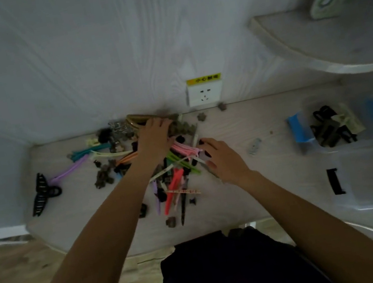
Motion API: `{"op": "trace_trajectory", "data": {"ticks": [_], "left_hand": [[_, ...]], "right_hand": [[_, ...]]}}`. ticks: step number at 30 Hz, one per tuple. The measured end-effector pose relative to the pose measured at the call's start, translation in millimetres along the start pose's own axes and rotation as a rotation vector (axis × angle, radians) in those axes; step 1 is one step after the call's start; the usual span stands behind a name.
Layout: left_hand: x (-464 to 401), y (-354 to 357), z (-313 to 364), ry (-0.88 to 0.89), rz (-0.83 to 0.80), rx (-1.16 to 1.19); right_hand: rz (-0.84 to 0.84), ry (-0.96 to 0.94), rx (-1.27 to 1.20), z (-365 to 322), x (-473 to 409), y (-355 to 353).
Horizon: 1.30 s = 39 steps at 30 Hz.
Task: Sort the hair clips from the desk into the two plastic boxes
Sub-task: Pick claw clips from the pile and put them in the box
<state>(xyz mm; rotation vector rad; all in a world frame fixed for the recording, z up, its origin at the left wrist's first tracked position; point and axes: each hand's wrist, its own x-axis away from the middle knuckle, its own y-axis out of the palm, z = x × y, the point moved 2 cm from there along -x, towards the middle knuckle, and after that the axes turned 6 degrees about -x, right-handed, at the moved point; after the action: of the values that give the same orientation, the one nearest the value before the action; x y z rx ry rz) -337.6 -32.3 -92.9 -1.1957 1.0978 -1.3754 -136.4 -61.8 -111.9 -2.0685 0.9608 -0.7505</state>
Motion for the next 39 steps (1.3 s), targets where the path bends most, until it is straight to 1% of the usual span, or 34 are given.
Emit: {"op": "trace_trajectory", "data": {"ticks": [3,4,6,7,9,12,13,14,15,17,19,20,21,22,24,26,28,29,32,34,35,36,39], "left_hand": [[6.7,-3.3,-1.6,0.018,0.101,0.145],[12.6,-6.7,-7.7,-0.014,0.153,0.214],[32.3,-11.5,-27.1,-0.143,0.262,0.372],[44.3,-15.0,-32.1,-0.202,0.305,0.444],[69.7,-21.0,-49.8,-0.343,0.360,0.586],[103.7,-22.5,-79.9,-0.664,0.406,0.842],[112.5,-19.8,-89.5,-0.753,0.416,0.945],[118.4,-16.0,-96.5,-0.808,0.417,1.055],[124.6,-12.7,-103.6,-0.835,0.420,1.165],[133.4,-10.6,-107.2,-0.847,0.412,1.344],[136.7,-11.8,-102.8,-0.849,0.396,1.463],[136.0,-12.7,-98.8,-0.844,0.382,1.493],[134.5,-16.0,-92.1,-0.827,0.365,1.531],[132.9,-18.4,-86.4,-0.805,0.341,1.571],[128.6,-20.6,-72.8,-0.752,0.278,1.620],[125.8,-25.3,-58.1,-0.707,0.215,1.632],[118.8,-34.0,-36.3,-0.608,0.151,1.637],[113.9,-39.0,-23.1,-0.545,0.122,1.605],[90.1,-54.2,24.8,-0.340,0.051,1.472],[67.6,-57.6,70.7,-0.140,0.005,1.357],[57.9,-58.6,94.7,-0.036,-0.003,1.260],[45.8,-57.7,132.6,0.087,-0.003,1.128],[20.1,-55.5,198.9,0.379,0.144,0.691]], "right_hand": [[0.204,0.006,0.009,-8.2,-9.4,-2.9],[0.257,0.003,-0.015,-16.7,-17.8,-5.3],[0.305,-0.030,-0.054,-38.6,-41.2,-11.0],[0.304,-0.042,-0.063,-46.4,-51.0,-16.1],[0.247,-0.097,-0.068,-64.9,-77.3,-17.4],[0.047,-0.135,-0.141,-89.5,-113.1,-1.1],[-0.024,-0.127,-0.144,-95.3,-122.1,6.2],[-0.055,-0.117,-0.117,-98.1,-128.5,12.1],[-0.053,-0.111,-0.060,-102.2,-134.3,18.7],[0.022,-0.049,0.078,-108.0,-138.5,24.7],[0.059,0.013,0.246,-113.2,-138.4,27.1],[0.062,0.013,0.295,-114.2,-136.9,26.0],[0.067,-0.008,0.288,-114.1,-134.5,23.8],[0.081,-0.040,0.210,-113.3,-130.9,19.2],[0.135,-0.085,-0.100,-110.8,-114.8,2.0],[0.202,-0.089,-0.388,-107.5,-87.8,-21.9],[0.275,-0.032,-0.510,-93.1,-50.3,-46.4],[0.309,0.031,-0.543,-81.0,-30.0,-56.4],[0.450,0.259,-0.661,-30.1,32.6,-81.8],[0.559,0.402,-0.738,6.1,76.4,-97.9],[0.610,0.455,-0.745,20.8,94.3,-104.8],[0.682,0.508,-0.725,40.7,121.4,-119.1],[0.814,0.564,-0.712,68.7,153.7,-140.1]]}}
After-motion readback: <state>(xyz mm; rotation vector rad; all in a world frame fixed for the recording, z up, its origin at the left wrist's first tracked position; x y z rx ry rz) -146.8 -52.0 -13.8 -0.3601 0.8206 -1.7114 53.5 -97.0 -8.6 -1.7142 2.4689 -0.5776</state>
